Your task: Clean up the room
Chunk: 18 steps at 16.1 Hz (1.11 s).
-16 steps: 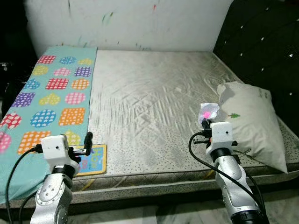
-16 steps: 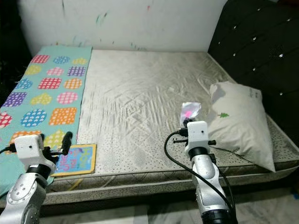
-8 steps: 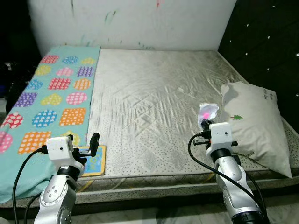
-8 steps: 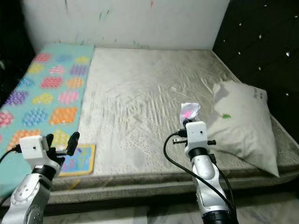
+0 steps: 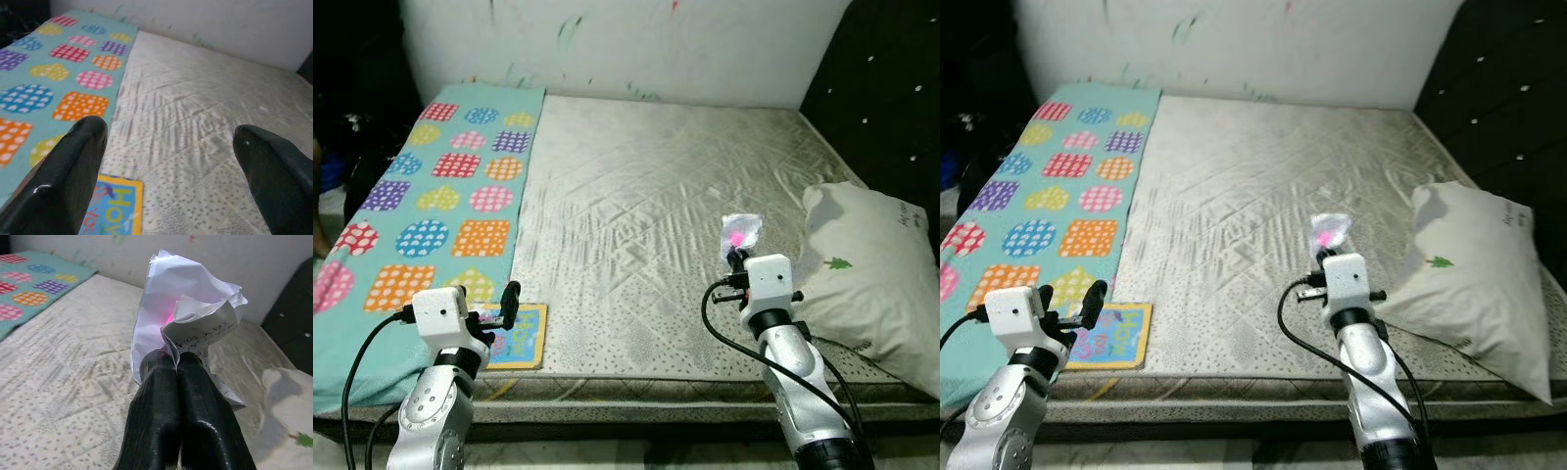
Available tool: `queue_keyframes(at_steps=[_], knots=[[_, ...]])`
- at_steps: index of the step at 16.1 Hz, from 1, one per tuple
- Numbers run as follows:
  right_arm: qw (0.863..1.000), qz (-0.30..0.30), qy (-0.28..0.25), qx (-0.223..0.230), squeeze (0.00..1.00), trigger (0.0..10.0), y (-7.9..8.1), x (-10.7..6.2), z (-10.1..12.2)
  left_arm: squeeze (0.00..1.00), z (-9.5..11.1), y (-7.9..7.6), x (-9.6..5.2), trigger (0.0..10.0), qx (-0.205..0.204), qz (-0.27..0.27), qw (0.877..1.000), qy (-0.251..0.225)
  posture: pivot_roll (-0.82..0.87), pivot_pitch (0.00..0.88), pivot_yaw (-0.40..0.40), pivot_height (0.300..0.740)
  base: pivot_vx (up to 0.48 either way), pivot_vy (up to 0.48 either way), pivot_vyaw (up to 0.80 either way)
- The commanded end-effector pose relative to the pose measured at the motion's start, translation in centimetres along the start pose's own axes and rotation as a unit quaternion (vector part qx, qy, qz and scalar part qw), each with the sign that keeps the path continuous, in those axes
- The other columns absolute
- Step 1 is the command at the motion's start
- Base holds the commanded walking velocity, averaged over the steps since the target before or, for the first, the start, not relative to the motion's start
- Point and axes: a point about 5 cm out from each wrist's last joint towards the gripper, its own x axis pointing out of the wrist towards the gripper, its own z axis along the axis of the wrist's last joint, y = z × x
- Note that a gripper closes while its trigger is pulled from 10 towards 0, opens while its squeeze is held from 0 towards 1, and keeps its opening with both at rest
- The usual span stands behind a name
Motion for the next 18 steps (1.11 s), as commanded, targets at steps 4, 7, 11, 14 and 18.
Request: queue_keyframes(at_steps=[4,7,11,14,18], knots=[[1.0,-0.006,-0.023,0.014,0.0,10.0,0.9,1.5,1.0,0.0,0.1,0.3,0.8,10.0,0.017,0.01,1.0,-0.005,-0.09,0.0,-0.016,0.74,0.0,0.0,0.0],[0.999,-0.008,-0.047,0.006,0.0,10.0,1.3,2.1,1.7,0.0,0.8,-0.1,2.2,10.0,0.035,-0.003,0.999,-0.016,-0.11,0.0,0.02,0.74,0.0,0.0,0.0],[0.998,-0.009,-0.064,0.0,0.0,10.0,0.6,3.3,2.6,0.0,1.7,-0.5,3.1,10.0,0.034,0.008,0.999,-0.04,-0.11,0.0,-0.001,0.74,0.0,0.0,0.0],[0.996,0.007,-0.09,0.0,0.0,10.0,1.2,4.6,4.2,0.0,2.7,-0.8,4.1,10.0,0.047,0.015,0.997,-0.065,-0.1,0.0,-0.016,0.74,0.0,0.0,0.0],[0.993,-0.006,-0.12,0.017,0.0,10.0,1.2,5.5,5.9,0.0,3.4,-0.5,5.4,10.0,0.066,0.018,0.995,-0.076,-0.12,0.0,0.029,0.74,0.0,0.0,0.0]])
